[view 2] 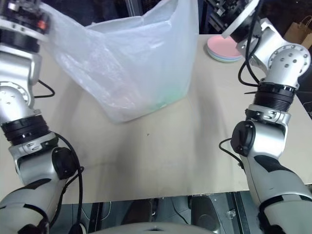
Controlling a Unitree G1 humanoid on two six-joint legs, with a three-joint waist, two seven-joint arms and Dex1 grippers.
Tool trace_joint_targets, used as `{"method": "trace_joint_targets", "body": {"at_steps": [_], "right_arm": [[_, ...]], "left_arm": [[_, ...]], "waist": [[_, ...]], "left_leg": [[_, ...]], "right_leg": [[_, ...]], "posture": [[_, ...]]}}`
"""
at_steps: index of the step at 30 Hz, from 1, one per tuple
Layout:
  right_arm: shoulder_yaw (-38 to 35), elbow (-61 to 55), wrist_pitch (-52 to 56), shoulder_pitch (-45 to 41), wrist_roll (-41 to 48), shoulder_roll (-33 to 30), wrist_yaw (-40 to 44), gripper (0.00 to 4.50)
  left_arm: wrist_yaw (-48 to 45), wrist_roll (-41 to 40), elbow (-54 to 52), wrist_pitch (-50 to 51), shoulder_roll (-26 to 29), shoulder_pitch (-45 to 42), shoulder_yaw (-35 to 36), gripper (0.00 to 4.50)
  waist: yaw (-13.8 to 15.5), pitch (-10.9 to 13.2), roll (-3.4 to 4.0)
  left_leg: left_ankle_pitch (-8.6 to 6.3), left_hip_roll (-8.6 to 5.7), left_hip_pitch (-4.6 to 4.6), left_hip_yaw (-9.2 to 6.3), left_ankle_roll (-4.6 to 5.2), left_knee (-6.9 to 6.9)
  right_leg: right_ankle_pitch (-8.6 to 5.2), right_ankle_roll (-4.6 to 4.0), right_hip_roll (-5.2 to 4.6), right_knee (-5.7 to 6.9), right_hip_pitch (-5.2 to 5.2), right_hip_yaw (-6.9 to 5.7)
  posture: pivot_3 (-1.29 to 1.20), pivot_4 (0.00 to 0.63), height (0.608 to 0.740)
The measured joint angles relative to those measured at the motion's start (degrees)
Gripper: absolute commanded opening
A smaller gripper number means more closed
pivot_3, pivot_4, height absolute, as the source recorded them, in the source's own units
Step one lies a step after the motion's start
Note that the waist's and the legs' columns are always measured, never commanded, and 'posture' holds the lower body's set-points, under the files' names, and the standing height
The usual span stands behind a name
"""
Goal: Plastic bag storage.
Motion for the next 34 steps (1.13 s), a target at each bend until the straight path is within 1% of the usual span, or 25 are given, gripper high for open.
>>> {"method": "trace_joint_targets", "body": {"at_steps": [1, 3, 4, 5, 6, 7, 8, 9, 10, 11, 12, 13, 14, 16, 18, 19, 20, 21, 23, 26, 30, 34], "right_arm": [[0.3, -1.2, 0.8, 1.4, 0.3, -0.4, -0.2, 0.28], [1.2, -3.5, 2.1, 3.9, 0.8, -1.4, -0.1, 0.87], [1.9, -5.4, 3.1, 5.8, 1.1, -2.7, 0.4, 1.35], [2.7, -7.0, 3.9, 7.5, 1.2, -3.9, 1.0, 1.78], [3.4, -8.4, 4.7, 9.1, 1.4, -5.1, 1.9, 2.30], [4.1, -9.6, 5.4, 10.5, 1.6, -6.2, 2.7, 2.66], [5.7, -11.7, 6.2, 12.8, 1.5, -8.7, 4.3, 3.21], [6.6, -13.0, 6.9, 14.3, 1.5, -10.2, 5.4, 3.59], [8.3, -15.4, 7.4, 17.2, 1.1, -13.0, 7.5, 3.98], [10.4, -18.6, 8.2, 21.2, 0.5, -16.9, 10.1, 4.48], [11.4, -19.9, 8.7, 24.1, -0.1, -19.1, 11.6, 4.50], [14.6, -23.0, 7.0, 29.6, -2.8, -23.2, 14.5, 4.50], [16.6, -25.1, 5.1, 35.4, -5.6, -26.0, 16.6, 4.50], [18.4, -24.2, 1.1, 43.3, -11.3, -27.3, 18.2, 4.50], [18.8, -22.4, -4.7, 49.0, -14.3, -26.4, 21.2, 4.50], [18.7, -21.7, -8.3, 50.8, -15.9, -25.7, 22.7, 4.50], [18.6, -20.8, -11.5, 52.7, -17.4, -25.6, 24.1, 4.50], [18.6, -18.8, -16.2, 54.8, -20.1, -25.3, 25.3, 4.50], [18.5, -16.4, -20.5, 56.5, -22.7, -25.1, 26.3, 4.50], [18.1, -15.4, -28.2, 60.3, -25.9, -25.3, 30.1, 4.50], [17.2, -15.0, -31.1, 61.2, -27.0, -25.4, 32.2, 4.50], [16.2, -13.9, -34.0, 61.7, -28.2, -25.4, 33.4, 4.50]], "left_arm": [[-0.9, 1.4, 0.8, 0.0, -0.4, -0.1, -0.9, 0.00], [-2.4, 4.3, 1.9, -0.2, -0.8, -0.1, -2.3, 0.53], [-3.4, 6.3, 2.6, -0.4, -0.8, -0.1, -3.5, 0.85], [-4.4, 7.8, 3.0, -0.4, -0.9, 0.1, -4.1, 1.26], [-5.2, 8.6, 3.0, -0.3, -1.0, 0.5, -4.5, 1.73], [-5.9, 9.2, 3.0, 0.0, -1.0, 1.1, -4.7, 2.10], [-6.9, 9.8, 2.4, 0.9, -0.8, 2.3, -5.1, 2.62], [-7.5, 9.9, 1.9, 1.4, -0.6, 3.6, -5.2, 2.98], [-8.1, 10.0, 0.3, 2.9, -0.1, 6.0, -5.3, 3.36], [-8.8, 9.7, -2.9, 5.1, 1.4, 9.9, -5.5, 3.86], [-9.3, 9.6, -4.4, 6.4, 2.6, 12.7, -5.3, 4.28], [-11.6, 9.8, -8.6, 8.4, 6.0, 19.6, -5.3, 4.40], [-15.2, 10.5, -13.5, 9.6, 10.1, 28.4, -5.1, 4.40], [-20.0, 14.5, -16.9, 10.7, 14.1, 42.0, -5.3, 4.40], [-22.6, 20.3, -20.0, 8.7, 14.9, 53.5, -5.7, 4.40], [-23.7, 22.5, -21.0, 6.8, 14.9, 57.7, -5.4, 4.40], [-24.8, 24.4, -21.5, 5.1, 14.6, 61.6, -5.1, 4.40], [-25.7, 27.1, -22.1, 1.5, 13.0, 66.6, -3.4, 4.40], [-25.9, 29.3, -22.4, -1.5, 11.0, 71.4, -1.6, 4.40], [-25.7, 30.3, -25.8, -5.1, 5.8, 80.7, 4.0, 4.40], [-25.8, 29.9, -31.6, -7.7, 1.9, 86.8, 8.9, 4.40], [-25.5, 32.6, -33.2, -10.5, -0.9, 89.8, 9.0, 4.40]], "waist": [[0.0, 0.0, 0.00], [0.1, 0.0, 0.01], [0.1, 0.0, 0.01], [0.1, 0.0, 0.01], [0.1, 0.0, 0.01], [0.1, 0.0, 0.02], [0.1, 0.0, 0.03], [0.1, 0.0, 0.03], [0.0, 0.0, 0.03], [0.0, 0.0, 0.03], [-0.1, 0.0, 0.03], [-0.3, 0.0, 0.03], [-0.8, -0.1, 0.04], [-1.1, 0.0, 0.10], [-0.9, 0.0, 0.11], [-0.7, 0.0, 0.10], [-0.4, 0.0, 0.11], [0.0, 0.0, 0.11], [0.4, 0.0, 0.07], [0.5, 0.0, -0.03], [0.6, 0.0, -0.03], [0.6, 0.0, -0.04]], "left_leg": [[0.00, 0.00, 0.00, 0.01, 0.00, 0.00], [0.00, -0.01, -0.01, 0.03, 0.00, 0.00], [0.00, -0.01, -0.01, 0.02, 0.00, 0.00], [0.00, -0.01, -0.01, 0.03, 0.00, 0.00], [0.00, -0.01, -0.01, 0.03, 0.00, 0.01], [0.00, -0.01, -0.01, 0.04, 0.00, 0.01], [-0.01, -0.01, 0.00, 0.05, 0.01, 0.01], [-0.01, 0.00, 0.01, 0.06, 0.01, 0.01], [-0.01, 0.00, 0.01, 0.06, 0.01, -0.01], [-0.02, 0.02, 0.03, 0.07, 0.03, -0.03], [-0.03, 0.02, 0.03, 0.08, 0.04, -0.02], [-0.03, 0.03, 0.04, 0.17, 0.05, -0.14], [-0.06, 0.05, 0.14, 0.23, 0.09, -0.25], [-0.08, 0.02, 0.14, 0.51, 0.13, -0.29], [-0.08, 0.05, 0.17, 0.62, 0.13, -0.23], [-0.08, 0.07, 0.19, 0.62, 0.13, -0.22], [-0.08, 0.08, 0.27, 0.63, 0.13, -0.18], [-0.08, 0.09, 0.41, 0.66, 0.13, -0.10], [-0.08, 0.11, 0.71, 0.76, 0.13, -0.03], [-0.10, 0.13, 0.95, 0.91, 0.13, -0.01], [-0.09, 0.18, 1.03, 0.91, 0.13, 0.04], [-0.10, 0.19, 1.08, 0.98, 0.13, 0.03]], "right_leg": [[0.00, 0.00, 0.00, 0.00, 0.00, 0.02], [0.00, 0.00, -0.01, 0.01, -0.02, 0.03], [0.00, 0.00, -0.01, 0.00, -0.01, 0.02], [0.00, 0.00, -0.01, 0.00, -0.01, 0.03], [0.00, 0.00, -0.01, -0.01, -0.01, 0.03], [0.00, 0.00, -0.01, 0.00, -0.01, 0.04], [0.00, 0.01, -0.01, -0.01, -0.01, 0.06], [-0.01, 0.01, -0.01, 0.00, -0.01, 0.07], [-0.01, 0.01, -0.01, -0.02, -0.02, 0.08], [-0.02, 0.01, -0.01, -0.05, 0.00, 0.12], [-0.02, 0.01, 0.00, -0.05, -0.02, 0.16], [-0.02, 0.02, 0.00, -0.09, -0.08, 0.26], [-0.03, 0.01, 0.02, -0.06, -0.01, 0.38], [-0.07, 0.04, -0.03, -0.10, -0.23, 0.61], [-0.06, 0.05, -0.02, 0.02, -0.27, 0.69], [-0.06, 0.05, 0.00, 0.01, -0.25, 0.68], [-0.06, 0.05, 0.01, 0.01, -0.16, 0.69], [-0.07, 0.05, 0.02, 0.00, 0.01, 0.69], [-0.19, -0.12, 0.00, -0.04, 0.34, 0.74], [-0.28, 0.03, -0.02, -0.05, 0.55, 0.88], [-0.28, 0.05, 0.01, 0.00, 0.58, 0.88], [-0.29, 0.05, 0.06, -0.02, 0.60, 0.95]], "posture": [[0.00, 0.150, 0.740], [0.00, 0.150, 0.740], [0.00, 0.150, 0.740], [0.00, 0.150, 0.740], [0.00, 0.150, 0.740], [0.00, 0.150, 0.740], [0.00, 0.150, 0.740], [0.00, 0.150, 0.740], [0.00, 0.150, 0.740], [0.00, 0.150, 0.740], [0.00, 0.150, 0.740], [0.00, 0.150, 0.740], [0.00, 0.150, 0.740], [0.00, 0.150, 0.740], [0.00, 0.150, 0.740], [0.00, 0.150, 0.740], [0.00, 0.150, 0.740], [0.00, 0.150, 0.740], [0.00, 0.150, 0.740], [0.00, 0.150, 0.740], [0.00, 0.150, 0.740], [0.00, 0.150, 0.740]]}}
